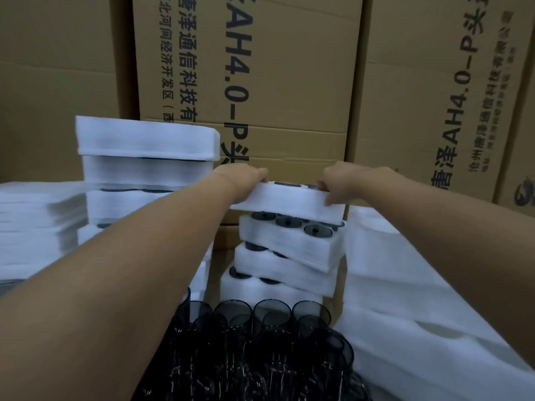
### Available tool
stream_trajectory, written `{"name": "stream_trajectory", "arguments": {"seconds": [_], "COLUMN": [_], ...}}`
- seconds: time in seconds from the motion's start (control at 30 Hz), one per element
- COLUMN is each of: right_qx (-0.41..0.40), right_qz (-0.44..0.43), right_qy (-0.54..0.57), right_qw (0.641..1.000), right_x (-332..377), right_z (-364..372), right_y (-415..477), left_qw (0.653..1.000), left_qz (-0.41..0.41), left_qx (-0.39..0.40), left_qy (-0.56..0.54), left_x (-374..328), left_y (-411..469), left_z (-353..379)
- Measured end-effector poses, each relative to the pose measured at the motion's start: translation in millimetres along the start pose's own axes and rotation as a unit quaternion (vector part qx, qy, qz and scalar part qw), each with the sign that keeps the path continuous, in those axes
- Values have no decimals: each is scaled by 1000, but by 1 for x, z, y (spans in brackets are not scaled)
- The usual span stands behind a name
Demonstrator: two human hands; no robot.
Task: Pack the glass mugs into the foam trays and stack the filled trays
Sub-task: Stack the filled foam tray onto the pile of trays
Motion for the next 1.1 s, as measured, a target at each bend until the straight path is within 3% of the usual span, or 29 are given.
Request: {"name": "stream_trajectory", "arguments": {"seconds": [0.17,0.37,0.53,0.7,0.8,0.9,1.0,1.1], "right_qx": [13,19,72,172,110,-11,-132,-201], "right_qz": [8,6,81,155,168,170,144,57], "right_qy": [-38,77,53,-1,54,79,56,61], "right_qw": [999,997,993,973,978,982,979,976], "right_x": [10,1,-43,-90,-98,-101,-82,-31], "right_z": [15,-8,-30,14,47,45,8,-25], "right_y": [-21,-64,-119,-185,-203,-211,-231,-264], "left_qw": [999,996,993,992,997,996,972,911], "left_qz": [-15,-71,-14,46,52,75,97,108], "left_qx": [31,51,66,22,13,-46,-176,-343], "left_qy": [11,11,93,113,53,-19,-120,-203], "left_x": [-21,-11,-15,-39,-55,-81,-103,-115], "left_y": [-20,-52,-90,-136,-161,-181,-206,-247], "left_z": [26,27,10,9,14,-1,-51,-116]}}
Point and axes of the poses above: each hand's wrist, its own y-axis towards the middle knuckle, its own z-axis out of the palm, x = y × z, the point moved 8 cm from there along y, towards the middle knuckle, and after that the axes turned 2 degrees about x, right-handed, at the moved point
